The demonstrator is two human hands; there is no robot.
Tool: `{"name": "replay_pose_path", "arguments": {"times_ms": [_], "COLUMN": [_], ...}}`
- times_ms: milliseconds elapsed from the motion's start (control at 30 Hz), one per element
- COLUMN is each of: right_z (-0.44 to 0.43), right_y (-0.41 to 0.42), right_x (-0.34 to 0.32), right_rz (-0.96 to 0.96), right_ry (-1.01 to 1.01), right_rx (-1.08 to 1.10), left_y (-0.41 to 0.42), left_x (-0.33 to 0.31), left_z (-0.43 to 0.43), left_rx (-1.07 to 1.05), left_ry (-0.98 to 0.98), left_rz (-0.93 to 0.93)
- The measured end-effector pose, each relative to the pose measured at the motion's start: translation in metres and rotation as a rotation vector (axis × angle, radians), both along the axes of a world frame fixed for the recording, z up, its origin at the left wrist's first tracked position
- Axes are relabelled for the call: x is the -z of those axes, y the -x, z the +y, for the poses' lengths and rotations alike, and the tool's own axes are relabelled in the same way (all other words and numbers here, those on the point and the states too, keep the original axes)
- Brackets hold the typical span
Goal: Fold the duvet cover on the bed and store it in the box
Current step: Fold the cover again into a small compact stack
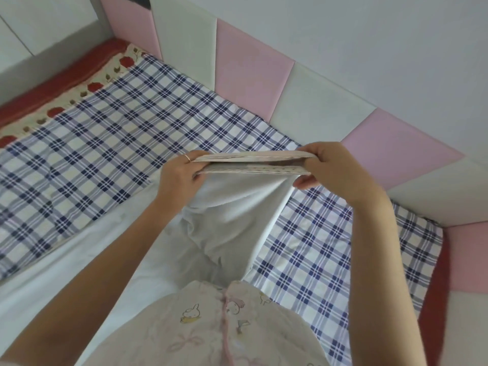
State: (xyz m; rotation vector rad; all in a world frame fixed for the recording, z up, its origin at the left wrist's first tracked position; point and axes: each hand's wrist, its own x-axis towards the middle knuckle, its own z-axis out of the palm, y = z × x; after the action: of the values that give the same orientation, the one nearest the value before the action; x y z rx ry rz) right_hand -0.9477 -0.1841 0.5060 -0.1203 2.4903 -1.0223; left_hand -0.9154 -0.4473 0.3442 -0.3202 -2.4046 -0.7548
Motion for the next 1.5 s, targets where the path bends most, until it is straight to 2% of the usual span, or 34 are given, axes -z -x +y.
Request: {"name": "replay_pose_path", "arguments": {"times_ms": [233, 400, 533, 600, 700, 800, 867, 933, 1000, 1067, 1133, 1233, 1300, 1367, 1433, 1500], "right_z": [-0.003, 0.015, 0.026, 0.033, 0.039, 0.04, 0.04, 0.043, 0.05, 0.06, 0.071, 0.088, 0.094, 0.099, 0.105, 0.111], "right_y": [0.003, 0.004, 0.0, 0.003, 0.006, 0.009, 0.012, 0.016, 0.022, 0.031, 0.042, 0.048, 0.049, 0.05, 0.051, 0.049], "right_x": [0.01, 0.037, 0.048, 0.051, 0.046, 0.041, 0.036, 0.033, 0.031, 0.033, 0.042, 0.061, 0.072, 0.077, 0.08, 0.086], "right_rz": [0.031, 0.194, 0.084, 0.188, 0.446, 0.498, 0.457, 0.402, 0.378, 0.332, 0.264, 0.133, 0.052, 0.003, -0.002, 0.036], "right_ry": [0.492, 0.439, 0.647, 0.514, 0.244, 0.219, 0.313, 0.432, 0.472, 0.529, 0.529, 0.5, 0.6, 0.782, 0.973, 1.05], "right_rx": [0.347, 0.582, 0.879, 0.895, 0.746, 0.669, 0.711, 0.795, 0.829, 0.876, 0.944, 1.041, 1.07, 1.143, 1.217, 1.254], "left_y": [-0.019, -0.024, -0.025, -0.025, -0.027, -0.037, -0.045, -0.051, -0.055, -0.054, -0.049, -0.035, -0.026, -0.019, -0.016, -0.013], "left_x": [0.051, 0.057, 0.044, 0.035, 0.037, 0.041, 0.043, 0.051, 0.057, 0.058, 0.053, 0.046, 0.043, 0.036, 0.028, 0.019], "left_z": [-0.01, -0.017, -0.022, -0.022, -0.02, -0.009, -0.001, 0.004, 0.008, 0.011, 0.009, 0.007, 0.003, -0.001, -0.001, 0.003], "left_rx": [-0.049, 0.002, -0.015, 0.0, -0.023, -0.07, -0.034, 0.007, 0.049, 0.061, 0.078, 0.127, 0.151, 0.139, 0.088, 0.036], "left_ry": [0.08, 0.069, 0.029, 0.034, 0.054, 0.022, -0.022, -0.07, -0.079, -0.094, -0.094, 0.012, 0.064, 0.074, 0.086, 0.084], "left_rz": [-0.238, -0.332, -0.26, -0.19, -0.13, -0.103, -0.096, -0.176, -0.255, -0.259, -0.239, -0.237, -0.22, -0.213, -0.18, -0.155]}}
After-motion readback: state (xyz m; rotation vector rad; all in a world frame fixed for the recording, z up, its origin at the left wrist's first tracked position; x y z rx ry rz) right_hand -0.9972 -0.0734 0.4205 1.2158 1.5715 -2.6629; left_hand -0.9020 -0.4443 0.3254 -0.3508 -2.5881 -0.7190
